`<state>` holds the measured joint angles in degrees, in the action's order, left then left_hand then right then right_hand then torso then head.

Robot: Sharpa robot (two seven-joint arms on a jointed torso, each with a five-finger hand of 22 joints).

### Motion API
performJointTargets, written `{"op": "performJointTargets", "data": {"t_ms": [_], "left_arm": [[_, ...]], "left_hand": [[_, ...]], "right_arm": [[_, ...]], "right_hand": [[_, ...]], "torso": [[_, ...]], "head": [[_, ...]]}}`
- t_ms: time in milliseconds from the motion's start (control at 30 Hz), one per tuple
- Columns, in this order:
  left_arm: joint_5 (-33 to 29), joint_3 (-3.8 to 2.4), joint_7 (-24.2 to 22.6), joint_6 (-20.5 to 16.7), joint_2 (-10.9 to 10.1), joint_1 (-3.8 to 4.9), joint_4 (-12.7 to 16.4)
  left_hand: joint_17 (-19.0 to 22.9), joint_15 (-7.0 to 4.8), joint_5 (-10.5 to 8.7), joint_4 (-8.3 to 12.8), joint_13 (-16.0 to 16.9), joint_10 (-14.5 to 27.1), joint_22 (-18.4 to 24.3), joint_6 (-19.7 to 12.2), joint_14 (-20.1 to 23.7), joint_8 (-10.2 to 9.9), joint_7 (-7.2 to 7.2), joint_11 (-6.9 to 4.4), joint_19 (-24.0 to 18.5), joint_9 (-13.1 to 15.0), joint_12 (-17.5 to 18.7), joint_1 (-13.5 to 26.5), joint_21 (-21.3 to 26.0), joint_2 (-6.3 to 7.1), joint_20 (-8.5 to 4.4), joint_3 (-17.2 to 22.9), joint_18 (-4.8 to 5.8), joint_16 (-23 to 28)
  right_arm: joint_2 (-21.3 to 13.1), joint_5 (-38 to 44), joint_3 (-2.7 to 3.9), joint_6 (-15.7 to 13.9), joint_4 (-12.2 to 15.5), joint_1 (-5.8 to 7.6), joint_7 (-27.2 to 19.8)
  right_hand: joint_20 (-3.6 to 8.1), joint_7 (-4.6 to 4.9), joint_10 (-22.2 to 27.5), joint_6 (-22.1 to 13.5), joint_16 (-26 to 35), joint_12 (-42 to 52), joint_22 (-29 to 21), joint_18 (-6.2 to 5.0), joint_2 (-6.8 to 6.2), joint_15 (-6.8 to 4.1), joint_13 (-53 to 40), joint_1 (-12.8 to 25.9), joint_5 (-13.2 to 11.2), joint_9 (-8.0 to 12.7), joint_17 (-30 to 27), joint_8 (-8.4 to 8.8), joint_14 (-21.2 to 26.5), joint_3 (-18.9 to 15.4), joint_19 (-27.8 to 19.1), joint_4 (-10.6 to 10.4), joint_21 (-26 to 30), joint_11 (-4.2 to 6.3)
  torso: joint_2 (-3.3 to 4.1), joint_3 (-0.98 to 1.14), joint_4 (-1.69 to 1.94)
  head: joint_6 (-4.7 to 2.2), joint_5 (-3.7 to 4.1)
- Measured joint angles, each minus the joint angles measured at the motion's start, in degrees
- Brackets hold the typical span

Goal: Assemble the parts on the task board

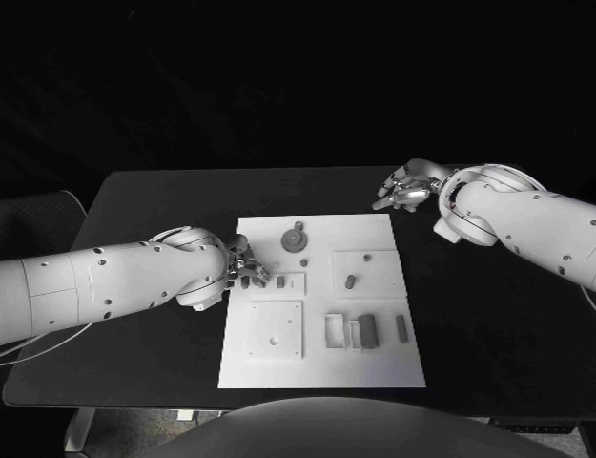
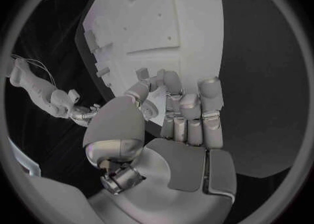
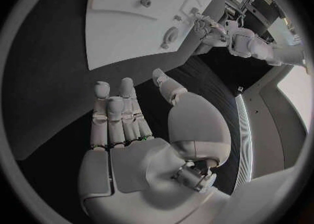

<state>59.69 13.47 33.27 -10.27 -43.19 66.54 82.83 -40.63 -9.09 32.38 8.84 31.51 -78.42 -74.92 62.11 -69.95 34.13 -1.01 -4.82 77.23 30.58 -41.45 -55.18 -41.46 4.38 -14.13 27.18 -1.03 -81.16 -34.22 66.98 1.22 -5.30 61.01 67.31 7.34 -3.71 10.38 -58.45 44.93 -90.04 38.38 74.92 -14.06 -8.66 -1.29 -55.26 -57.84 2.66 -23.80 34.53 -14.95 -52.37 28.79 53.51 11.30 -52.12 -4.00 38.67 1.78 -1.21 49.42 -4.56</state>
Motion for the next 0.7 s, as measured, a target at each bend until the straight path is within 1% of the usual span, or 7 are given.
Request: {"op": "performJointTargets", "data": {"t_ms": [133, 367, 467, 533, 567, 633, 700], "left_arm": [[0.1, 0.0, -0.1, 0.0, 0.1, -0.02, -0.1], [0.2, 0.0, -0.1, 0.2, 0.1, -0.03, -0.2], [0.2, -0.02, -0.1, 0.3, 0.1, -0.01, -0.2], [0.3, -0.02, -0.1, 0.4, 0.1, 0.0, -0.2], [0.3, -0.02, -0.1, 0.4, 0.1, 0.0, -0.3], [0.3, -0.02, -0.1, 0.5, 0.2, -0.01, -0.3], [0.3, -0.01, -0.1, 0.5, 0.2, -0.03, -0.3]], "left_hand": [[0.0, 0.01, -0.01, 0.1, 0.0, 0.0, 0.0, 0.0, 0.0, 0.0, 0.0, 0.0, 0.0, 0.0, 0.0, 0.0, 0.0, 0.0, 0.0, -0.1, 0.0, 0.0], [-0.1, 0.09, -0.28, -0.1, 0.0, 0.0, 0.0, 0.0, -0.1, 0.3, 0.01, 0.0, 0.0, 0.0, -0.1, 0.0, 0.0, 0.0, 0.0, 0.1, 0.0, 0.0], [-0.4, 0.09, -3.09, -0.7, 0.0, 0.0, 0.0, 0.0, -0.1, 0.3, 0.03, 0.0, 0.0, 0.0, -0.5, 0.0, -0.4, 0.01, 0.0, 0.7, 0.0, 0.0], [-0.6, 0.09, -6.01, -1.2, -0.2, 0.0, 0.0, 0.0, -0.1, 0.4, 0.04, -0.02, 0.0, 0.0, -0.7, 0.5, -0.4, 0.49, 0.0, 1.2, 0.0, 0.0], [-0.6, -0.21, -7.3, -1.0, -0.2, -0.1, 0.0, -0.1, -0.4, 0.8, 0.09, -0.15, 0.1, 0.0, -0.8, 0.8, -0.5, 0.83, -0.09, 1.9, -0.01, 0.0], [-0.7, -1.32, -9.43, 0.7, -0.4, -0.6, 0.0, -0.7, -1.7, 3.2, -0.03, -0.62, 0.6, 0.0, -0.9, 1.4, -0.5, 1.67, -0.39, 4.1, -0.04, 0.0], [-0.8, -1.64, -11.74, 1.7, -0.5, -0.5, 0.0, -0.8, -2.0, 3.7, -0.11, -0.44, 0.5, 0.1, -0.9, 1.7, -0.7, 2.28, -0.3, 5.5, -0.36, 0.0]], "right_arm": [[0.0, 0.0, 0.0, 0.0, 0.0, 0.0, 0.0], [0.0, 0.0, 0.0, 0.0, 0.0, 0.0, 0.0], [0.0, 0.0, 0.0, 0.0, 0.0, 0.0, 0.0], [0.0, 0.0, 0.0, 0.0, 0.0, 0.0, 0.0], [0.0, 0.0, 0.0, 0.0, 0.0, 0.0, 0.0], [0.0, 0.0, 0.0, 0.0, 0.0, 0.0, 0.0], [0.0, 0.0, 0.0, 0.0, 0.0, 0.0, 0.0]], "right_hand": [[0.0, -0.01, 0.0, 0.0, 0.0, 0.0, 0.0, 0.21, 0.0, 0.01, 0.0, 0.0, 0.0, 0.0, 0.0, 0.0, 0.0, 0.0, 0.0, 0.0, 0.0, 0.0], [0.0, -0.04, 0.0, 0.0, 0.0, 0.0, 0.0, -0.38, 0.0, 0.03, 0.0, 0.0, 0.0, 0.0, 0.0, 0.0, 0.0, 0.0, 0.0, 0.0, 0.0, 0.0], [0.0, -0.06, 0.0, 0.0, 0.0, 0.0, 0.0, -0.43, 0.0, 0.04, 0.0, 0.0, 0.0, 0.0, 0.0, 0.0, 0.0, 0.0, 0.0, 0.0, 0.0, 0.0], [0.0, -0.1, 0.0, 0.1, 0.0, 0.0, 0.0, -0.45, 0.0, 0.04, 0.1, 0.0, 0.0, 0.0, 0.0, 0.0, 0.0, 0.0, 0.0, 0.0, 0.0, 0.0], [0.0, -0.11, 0.0, 0.1, 0.0, 0.0, 0.0, -0.45, 0.0, 0.04, 0.1, 0.0, 0.0, 0.0, 0.0, 0.0, 0.0, 0.0, 0.0, 0.0, 0.0, 0.0], [0.0, -0.19, 0.0, 0.0, 0.0, 0.0, 0.0, -0.45, 0.0, 0.05, 0.1, 0.0, 0.0, 0.0, 0.0, 0.0, 0.0, 0.0, 0.0, 0.0, 0.0, 0.0], [0.0, -0.2, 0.0, 0.0, 0.0, 0.0, 0.0, -0.45, 0.0, 0.06, 0.1, 0.0, 0.0, 0.0, 0.0, 0.0, 0.0, 0.0, 0.0, 0.0, 0.0, 0.0]], "torso": [[0.0, -0.01, -0.01], [0.01, 0.0, -0.02], [0.01, 0.0, -0.03], [0.01, 0.0, -0.03], [0.01, 0.0, -0.04], [0.01, 0.0, -0.05], [0.02, 0.0, -0.06]], "head": [[-0.06, 0.0], [0.03, 0.0], [0.09, 0.0], [0.1, 0.0], [0.11, 0.0], [0.12, 0.03], [0.12, 0.04]]}}
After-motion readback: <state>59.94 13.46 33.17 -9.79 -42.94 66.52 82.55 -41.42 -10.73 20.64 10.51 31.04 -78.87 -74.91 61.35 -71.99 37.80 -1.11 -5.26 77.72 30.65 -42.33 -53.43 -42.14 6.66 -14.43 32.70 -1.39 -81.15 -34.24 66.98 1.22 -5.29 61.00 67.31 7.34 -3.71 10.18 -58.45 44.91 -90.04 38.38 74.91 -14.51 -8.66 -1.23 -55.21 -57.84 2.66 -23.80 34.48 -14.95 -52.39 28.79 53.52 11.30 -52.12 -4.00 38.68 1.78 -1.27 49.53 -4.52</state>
